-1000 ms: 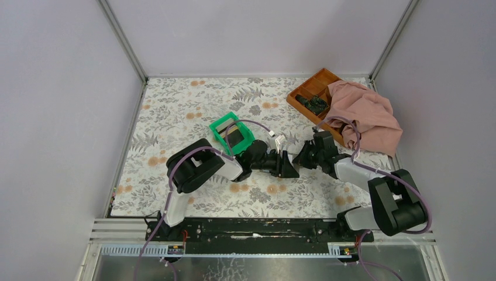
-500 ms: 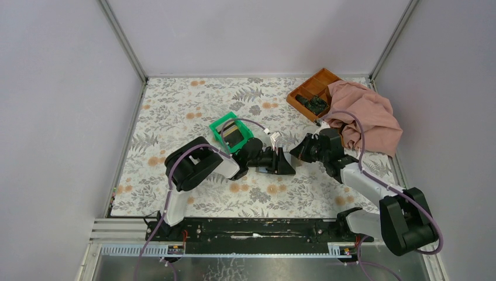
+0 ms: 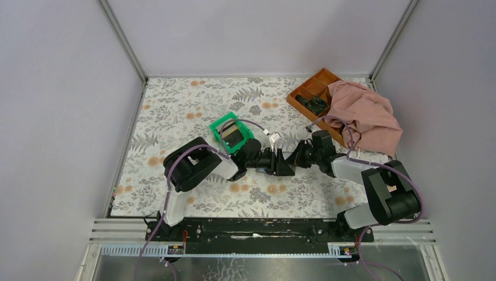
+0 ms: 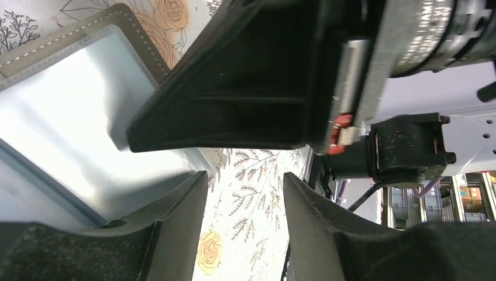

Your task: Take the credit cards out of the card holder

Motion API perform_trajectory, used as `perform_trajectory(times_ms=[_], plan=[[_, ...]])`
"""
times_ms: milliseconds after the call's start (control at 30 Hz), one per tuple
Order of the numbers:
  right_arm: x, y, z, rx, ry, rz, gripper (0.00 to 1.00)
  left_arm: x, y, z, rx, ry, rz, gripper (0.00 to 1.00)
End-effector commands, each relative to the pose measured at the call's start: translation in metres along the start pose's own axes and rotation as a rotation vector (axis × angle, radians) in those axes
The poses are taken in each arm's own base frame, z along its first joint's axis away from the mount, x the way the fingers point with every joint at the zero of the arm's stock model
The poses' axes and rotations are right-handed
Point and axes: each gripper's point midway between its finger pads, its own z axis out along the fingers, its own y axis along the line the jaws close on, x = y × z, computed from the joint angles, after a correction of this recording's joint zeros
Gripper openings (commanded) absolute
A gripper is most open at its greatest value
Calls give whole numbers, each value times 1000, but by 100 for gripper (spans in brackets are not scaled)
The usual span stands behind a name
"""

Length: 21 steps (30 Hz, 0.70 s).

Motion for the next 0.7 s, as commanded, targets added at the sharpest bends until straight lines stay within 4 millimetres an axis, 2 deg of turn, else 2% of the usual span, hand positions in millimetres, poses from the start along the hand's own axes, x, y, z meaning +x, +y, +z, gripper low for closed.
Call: perform_trajectory(times_ms=[0,200,333,400,467,667], plan=[[-8,0,4,9,-34,0,0,-25,-28,-12,76,-66,85,58],[-6,-13,2,80,-38,4,0,-53,-15,-39,-18,-131,94,60],[-6,-15,1,87,-40,3,0,-71,24,-60,-215,-148,67,60],[-6,-16,1,89,-40,2,0,-75,44,-68,-348,-139,82,60],[-6,-15,1,88,-41,1,0,-77,56,-72,-432,-128,93,60],[-4,-18,1,93,-39,3,0,-70,74,-69,-504,-72,71,60]])
